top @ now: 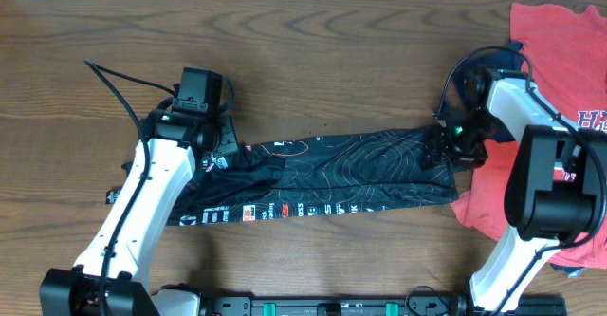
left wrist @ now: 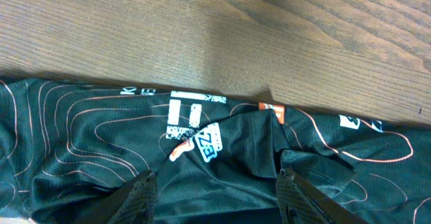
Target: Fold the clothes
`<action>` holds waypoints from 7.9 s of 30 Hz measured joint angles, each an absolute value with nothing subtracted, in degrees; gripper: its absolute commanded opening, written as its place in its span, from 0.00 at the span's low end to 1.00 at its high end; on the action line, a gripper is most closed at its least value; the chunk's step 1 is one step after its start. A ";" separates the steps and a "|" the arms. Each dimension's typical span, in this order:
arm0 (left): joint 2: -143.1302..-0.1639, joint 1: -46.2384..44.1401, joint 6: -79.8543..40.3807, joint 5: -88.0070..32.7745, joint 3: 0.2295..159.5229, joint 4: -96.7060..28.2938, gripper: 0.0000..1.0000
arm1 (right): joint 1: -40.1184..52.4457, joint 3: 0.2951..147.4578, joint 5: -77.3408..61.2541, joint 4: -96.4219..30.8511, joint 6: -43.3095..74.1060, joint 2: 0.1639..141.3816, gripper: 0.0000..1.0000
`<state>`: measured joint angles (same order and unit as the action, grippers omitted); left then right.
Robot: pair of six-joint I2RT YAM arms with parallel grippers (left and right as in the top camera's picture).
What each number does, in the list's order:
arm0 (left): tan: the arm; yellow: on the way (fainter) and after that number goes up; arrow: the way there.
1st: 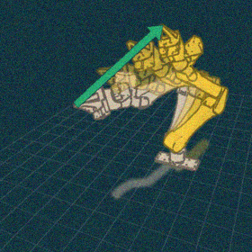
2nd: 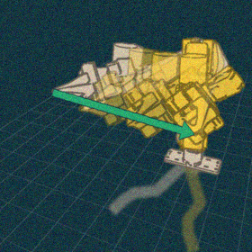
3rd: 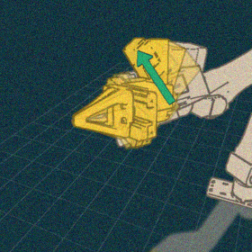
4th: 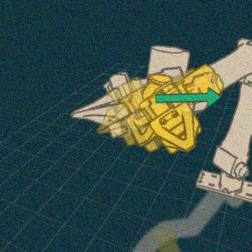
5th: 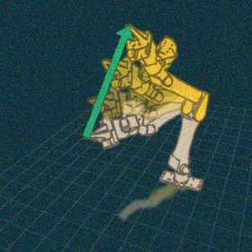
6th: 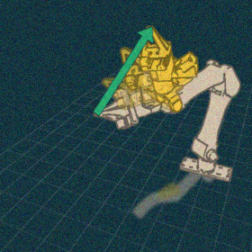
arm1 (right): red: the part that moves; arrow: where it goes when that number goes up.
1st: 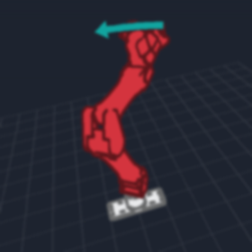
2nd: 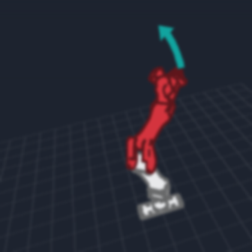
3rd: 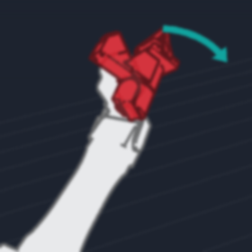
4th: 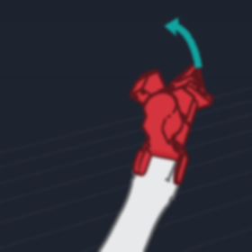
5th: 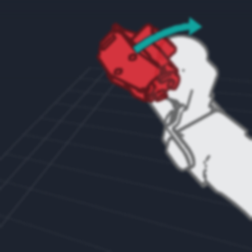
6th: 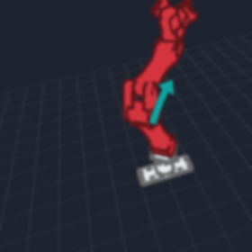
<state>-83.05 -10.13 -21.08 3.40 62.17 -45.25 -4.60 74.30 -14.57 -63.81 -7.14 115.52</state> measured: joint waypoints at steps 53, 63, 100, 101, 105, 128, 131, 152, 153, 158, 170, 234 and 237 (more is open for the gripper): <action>-83.05 -10.13 -21.21 6.04 62.17 -50.11 0.59 | 27.46 90.26 -10.20 -67.33 9.26 114.93 0.01; -83.07 -10.13 -21.21 6.04 62.17 -50.28 0.59 | 33.85 90.26 -10.74 -62.81 11.33 114.93 0.17; -83.05 -10.13 -21.21 6.04 62.17 -50.35 0.59 | 32.36 80.38 -4.89 -47.33 16.05 114.93 0.01; -83.05 -10.13 -21.21 6.04 62.17 -50.35 0.59 | 32.36 80.38 -5.19 -46.96 15.94 114.93 0.01; -83.07 -10.13 -21.21 6.04 62.17 -50.37 0.59 | 32.36 80.29 -5.98 -44.36 15.90 114.93 0.02; -83.07 -10.13 -21.21 6.07 62.17 -50.37 0.59 | 32.42 80.29 -18.81 -48.80 7.22 114.85 0.50; -83.07 -10.13 -21.21 6.07 62.17 -50.37 0.59 | 32.84 80.29 -18.20 -50.19 7.27 114.85 0.57; -83.05 -10.13 -21.21 6.07 62.17 -50.37 0.59 | 40.84 75.70 -3.20 -51.31 12.21 114.56 0.01; -83.07 -10.13 -21.21 6.07 62.17 -50.37 0.60 | 40.84 75.68 -2.76 -51.27 12.62 114.56 0.01; -83.07 -10.13 -21.21 6.07 62.17 -50.37 0.60 | 40.84 75.68 -2.72 -52.31 12.19 114.06 0.01; -83.07 -10.13 -21.21 6.07 62.17 -50.37 0.61 | 42.44 75.68 -10.13 -53.45 3.62 109.06 0.21; -104.75 14.11 -12.97 -0.82 65.69 -50.81 0.66 | 24.45 76.88 2.24 -59.18 14.70 100.82 0.71; -104.75 14.83 -12.32 0.03 65.76 -52.90 0.69 | 24.45 76.88 2.42 -59.18 14.70 100.82 0.71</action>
